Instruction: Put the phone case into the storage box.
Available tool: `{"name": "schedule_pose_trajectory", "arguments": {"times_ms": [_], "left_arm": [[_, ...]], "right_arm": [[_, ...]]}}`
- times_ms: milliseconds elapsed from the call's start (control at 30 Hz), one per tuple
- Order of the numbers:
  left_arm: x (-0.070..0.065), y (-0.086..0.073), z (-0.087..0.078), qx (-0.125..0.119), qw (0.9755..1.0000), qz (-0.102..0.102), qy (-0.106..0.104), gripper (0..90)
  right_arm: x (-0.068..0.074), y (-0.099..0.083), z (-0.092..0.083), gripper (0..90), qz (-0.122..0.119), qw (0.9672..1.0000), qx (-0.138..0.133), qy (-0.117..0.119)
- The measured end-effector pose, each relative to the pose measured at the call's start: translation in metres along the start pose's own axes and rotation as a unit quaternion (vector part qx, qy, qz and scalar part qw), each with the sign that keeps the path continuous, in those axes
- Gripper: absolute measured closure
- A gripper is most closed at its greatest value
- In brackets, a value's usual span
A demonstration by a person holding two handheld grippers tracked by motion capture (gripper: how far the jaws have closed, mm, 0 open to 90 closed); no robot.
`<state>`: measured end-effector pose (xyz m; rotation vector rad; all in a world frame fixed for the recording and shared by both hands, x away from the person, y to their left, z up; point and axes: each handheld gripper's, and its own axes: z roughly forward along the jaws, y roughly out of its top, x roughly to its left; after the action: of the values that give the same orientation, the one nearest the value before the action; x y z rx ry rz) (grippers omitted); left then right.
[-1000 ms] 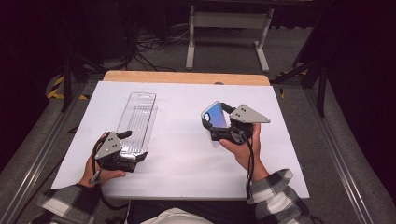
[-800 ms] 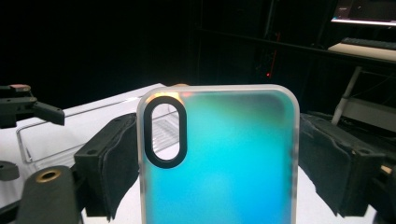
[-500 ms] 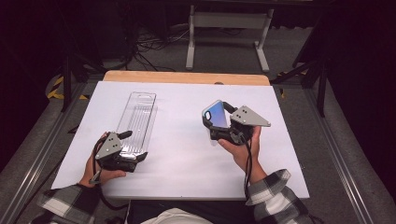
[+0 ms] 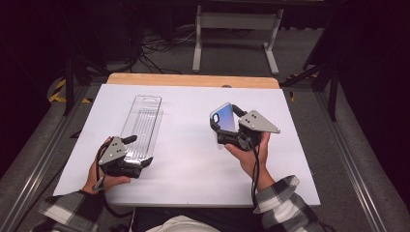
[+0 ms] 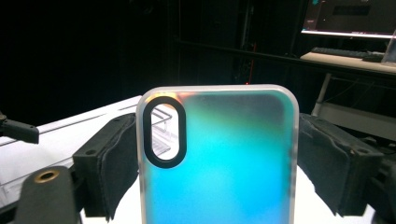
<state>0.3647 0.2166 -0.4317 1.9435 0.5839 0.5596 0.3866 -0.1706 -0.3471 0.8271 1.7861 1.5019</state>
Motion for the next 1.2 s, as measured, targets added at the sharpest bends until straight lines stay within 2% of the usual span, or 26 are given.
{"name": "schedule_pose_trajectory", "arguments": {"times_ms": [167,200,433,567,767,1067,1200], "left_arm": [[-0.001,0.002,0.000,-0.008,0.9999,-0.007,0.002,8.8],[-0.001,0.003,0.000,-0.015,0.9997,-0.017,-0.006,8.9],[-0.003,0.018,0.003,-0.041,0.9983,-0.034,-0.021,10.5],[-0.006,0.030,0.009,-0.055,0.9978,-0.028,-0.023,10.9],[-0.017,0.049,0.020,-0.078,0.9960,-0.020,-0.039,11.4],[-0.037,0.072,0.041,-0.095,0.9929,-0.004,-0.072,12.5],[-0.046,0.078,0.051,-0.089,0.9923,0.004,-0.086,13.1]], "right_arm": [[0.003,-0.001,0.000,17.5,0.003,1.0000,-0.004,0.000],[0.003,-0.001,0.000,17.5,0.001,1.0000,-0.004,0.001],[0.008,0.000,0.000,17.5,0.003,0.9999,-0.013,0.003],[0.012,-0.001,-0.001,17.5,-0.001,0.9999,-0.014,0.005],[0.018,-0.001,-0.001,17.5,-0.002,0.9998,-0.015,0.013],[0.029,-0.004,0.001,17.5,-0.010,0.9994,-0.010,0.031],[0.033,-0.005,0.002,17.5,-0.008,0.9993,-0.009,0.035]]}}
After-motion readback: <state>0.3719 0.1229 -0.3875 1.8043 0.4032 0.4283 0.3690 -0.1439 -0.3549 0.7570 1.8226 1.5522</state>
